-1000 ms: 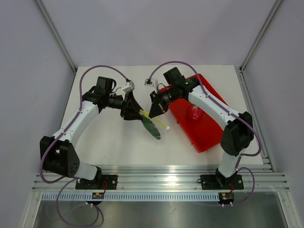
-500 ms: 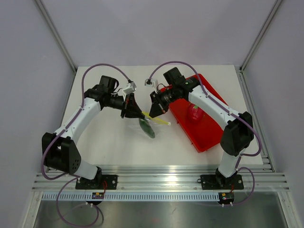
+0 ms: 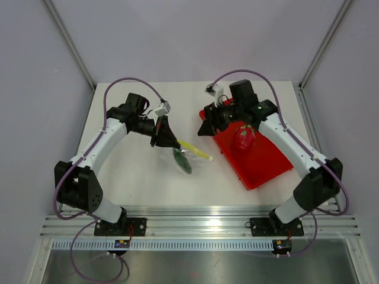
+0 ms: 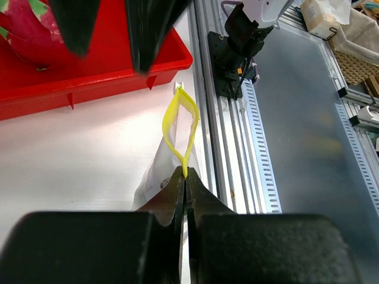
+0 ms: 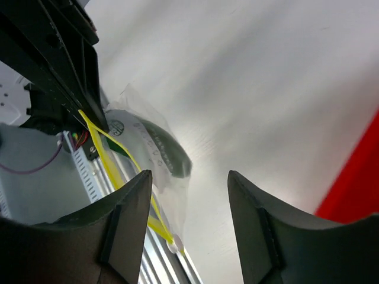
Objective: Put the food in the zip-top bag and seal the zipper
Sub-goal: Zip the zipper food storage bag at the center of the board.
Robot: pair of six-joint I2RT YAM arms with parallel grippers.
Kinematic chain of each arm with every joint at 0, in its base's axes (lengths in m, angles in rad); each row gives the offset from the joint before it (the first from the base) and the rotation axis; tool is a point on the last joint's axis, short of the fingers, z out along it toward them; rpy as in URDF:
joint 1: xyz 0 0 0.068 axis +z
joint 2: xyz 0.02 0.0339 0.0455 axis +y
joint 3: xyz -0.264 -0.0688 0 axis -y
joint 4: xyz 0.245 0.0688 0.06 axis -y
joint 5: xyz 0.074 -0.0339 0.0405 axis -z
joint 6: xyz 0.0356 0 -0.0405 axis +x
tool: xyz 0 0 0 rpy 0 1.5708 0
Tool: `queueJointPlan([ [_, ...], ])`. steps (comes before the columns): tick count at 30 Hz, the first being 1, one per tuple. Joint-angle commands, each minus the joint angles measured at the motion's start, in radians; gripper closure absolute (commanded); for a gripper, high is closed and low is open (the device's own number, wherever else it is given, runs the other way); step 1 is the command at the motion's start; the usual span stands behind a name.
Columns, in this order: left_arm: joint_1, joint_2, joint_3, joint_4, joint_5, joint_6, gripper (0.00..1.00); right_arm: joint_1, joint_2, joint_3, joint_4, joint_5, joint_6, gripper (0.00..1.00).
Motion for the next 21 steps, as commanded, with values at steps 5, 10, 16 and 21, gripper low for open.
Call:
queueJointPlan([
  [5,0.020,-0.013,0.082,0.014,0.059,-0.029,1.00,-0.058,-0.428,-0.378,0.370,0.217,0.115,0.44],
  [10,0.037,-0.021,0.125,0.010,0.058,-0.046,1.00,-0.058,-0.674,-0.834,0.827,0.243,0.162,0.43],
  [16,0.055,-0.040,0.154,0.011,0.066,-0.059,1.00,-0.056,-0.785,-1.019,0.988,0.246,0.176,0.44],
  [21,0.060,-0.051,0.156,0.042,0.064,-0.092,1.00,-0.056,-0.746,-1.103,1.192,0.176,0.210,0.46],
])
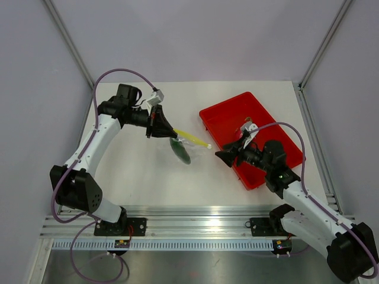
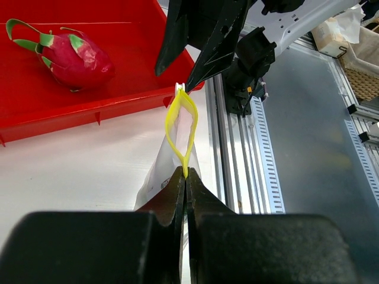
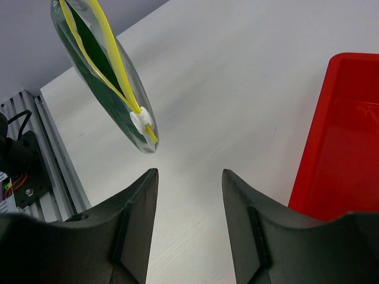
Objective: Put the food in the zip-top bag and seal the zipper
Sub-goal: Zip the zipper food storage bag at the center of the board.
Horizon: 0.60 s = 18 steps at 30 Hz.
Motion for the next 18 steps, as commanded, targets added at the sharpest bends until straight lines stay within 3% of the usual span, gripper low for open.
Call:
queueJointPlan([
  [1,0.006,-0.044,0.039,0.041,0.049,-0.024,1.00,0.005,0.025,-0.031,0.264,-0.041,0.029,0.46],
  [9,0.007,-0.046,0.035,0.044,0.057,-0.028,1.00,0.010,0.141,0.033,0.328,-0.195,0.031,0.49],
  [18,0.007,-0.051,0.033,0.041,0.065,-0.025,1.00,0.039,0.209,0.059,0.376,-0.235,0.044,0.57],
])
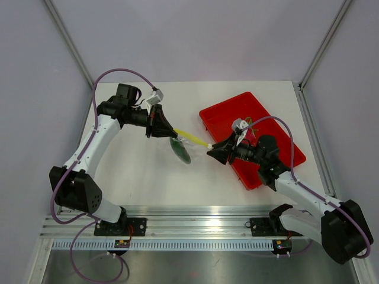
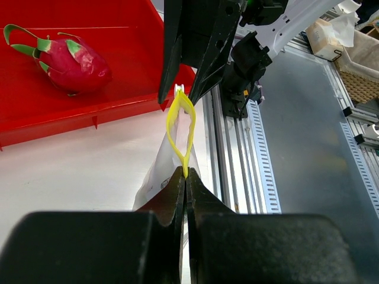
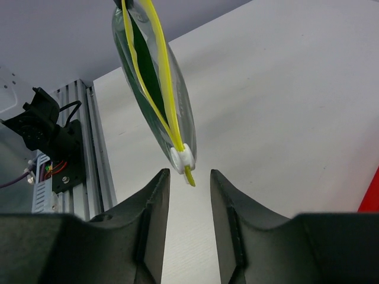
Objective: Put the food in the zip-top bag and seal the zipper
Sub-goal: Zip the zipper food storage bag at the center of the board.
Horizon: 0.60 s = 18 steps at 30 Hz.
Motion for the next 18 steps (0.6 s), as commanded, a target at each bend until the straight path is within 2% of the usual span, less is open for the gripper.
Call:
queueJointPlan([
  [1,0.005,-0.040,0.031,0.027,0.053,0.005,1.00,0.024,0.020,0.050,0.079,-0.036,0.007,0.61],
  [6,0.007,-0.041,0.028,0.023,0.056,0.011,1.00,0.032,0.035,0.051,0.079,-0.025,0.002,0.78],
  [7,0.009,-0.041,0.025,0.023,0.057,0.012,1.00,0.033,0.031,0.051,0.079,-0.022,0.002,0.85],
  [10,0.010,-0.046,0.019,0.018,0.059,0.019,1.00,0.035,0.029,0.050,0.070,-0.008,-0.003,0.96],
  [13,0.013,-0.049,0.013,0.021,0.059,0.020,1.00,0.036,0.020,0.046,0.063,0.009,-0.007,1.00],
  [14,0.013,-0.048,0.011,0.021,0.057,0.020,0.91,0.036,0.017,0.046,0.056,0.012,-0.013,1.00],
  [15,0.016,-0.048,0.011,0.020,0.051,0.014,0.75,0.036,0.014,0.051,0.047,0.012,-0.018,1.00],
  [18,0.027,-0.058,0.019,0.026,-0.004,-0.007,0.51,0.035,0.005,0.086,-0.034,0.013,-0.077,1.00],
])
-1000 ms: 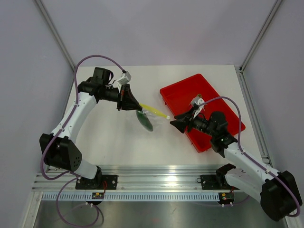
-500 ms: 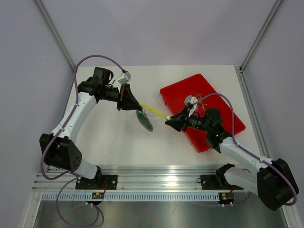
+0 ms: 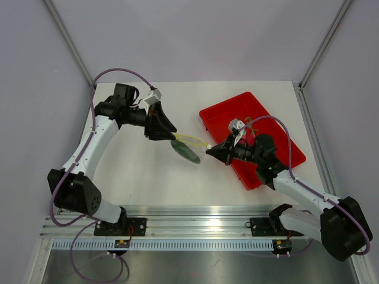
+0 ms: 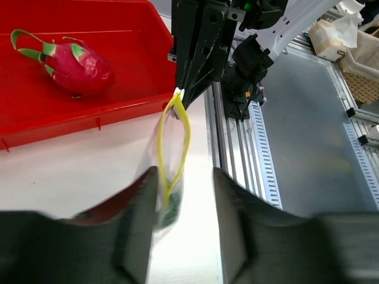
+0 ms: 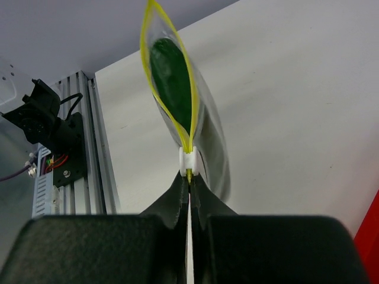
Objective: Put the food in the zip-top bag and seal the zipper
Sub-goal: Zip the zipper food storage bag at the center of the board.
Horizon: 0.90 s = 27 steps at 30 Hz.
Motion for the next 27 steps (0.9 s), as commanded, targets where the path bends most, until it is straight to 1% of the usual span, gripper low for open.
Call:
queueJointPlan([
  [1,0.019,-0.048,0.020,0.039,-0.029,-0.026,0.49,0.008,-0.026,0.085,-0.098,0.017,-0.084,1.00],
  [2,0.020,-0.055,0.022,0.054,-0.078,-0.051,0.32,0.008,-0.024,0.099,-0.130,0.017,-0.100,1.00],
  [3,0.021,-0.070,0.023,0.091,-0.103,-0.087,0.28,0.008,-0.026,0.123,-0.159,0.017,-0.130,1.00],
  [5,0.021,-0.087,0.030,0.126,-0.167,-0.120,0.24,0.008,-0.030,0.159,-0.233,0.017,-0.159,1.00],
  [6,0.013,-0.095,0.042,0.147,-0.189,-0.152,0.22,0.009,-0.034,0.173,-0.261,0.015,-0.201,1.00],
  [7,0.005,-0.095,0.056,0.145,-0.219,-0.152,0.22,0.011,-0.035,0.186,-0.315,0.012,-0.216,1.00],
  [9,-0.035,-0.091,0.082,0.108,-0.233,-0.125,0.23,0.008,-0.029,0.243,-0.379,0.005,-0.271,1.00],
  [10,-0.054,-0.081,0.103,0.094,-0.264,-0.112,0.25,0.009,-0.024,0.266,-0.456,-0.009,-0.290,1.00],
  [11,-0.079,-0.077,0.111,0.080,-0.287,-0.095,0.25,0.009,-0.020,0.291,-0.498,-0.020,-0.308,1.00],
  [12,-0.129,-0.072,0.117,0.059,-0.311,-0.065,0.26,0.008,-0.008,0.341,-0.533,-0.031,-0.354,1.00],
  [13,-0.154,-0.066,0.120,0.053,-0.354,-0.051,0.27,0.009,-0.001,0.366,-0.648,-0.052,-0.374,1.00],
  [14,-0.191,-0.063,0.119,0.050,-0.364,-0.031,0.27,0.009,0.003,0.415,-0.697,-0.064,-0.396,1.00],
  [15,-0.202,-0.064,0.112,0.060,-0.364,-0.025,0.28,0.009,0.011,0.438,-0.786,-0.072,-0.440,1.00],
  [16,-0.210,-0.075,0.103,0.077,-0.356,-0.025,0.28,0.011,0.012,0.456,-0.826,-0.090,-0.459,1.00],
  [17,-0.223,-0.084,0.065,0.130,-0.353,-0.029,0.28,0.011,0.014,0.490,-0.868,-0.097,-0.483,1.00],
  [18,-0.228,-0.098,0.048,0.140,-0.332,0.004,0.28,0.011,0.011,0.501,-0.923,-0.097,-0.509,1.00],
  [19,-0.236,-0.112,0.025,0.166,-0.325,0.021,0.28,0.011,0.008,0.509,-0.945,-0.100,-0.523,1.00],
  [20,-0.252,-0.145,-0.014,0.206,-0.338,-0.003,0.28,0.011,0.003,0.522,-0.963,-0.101,-0.535,1.00],
  [21,-0.257,-0.158,-0.032,0.264,-0.342,-0.005,0.28,0.011,-0.004,0.529,-0.991,-0.100,-0.551,1.00],
  [23,-0.266,-0.176,-0.042,0.308,-0.335,-0.014,0.28,0.011,-0.007,0.545,-1.020,-0.106,-0.568,1.00],
  [27,-0.297,-0.141,0.014,0.297,-0.328,-0.019,0.28,0.017,0.005,0.561,-1.054,-0.123,-0.584,1.00],
])
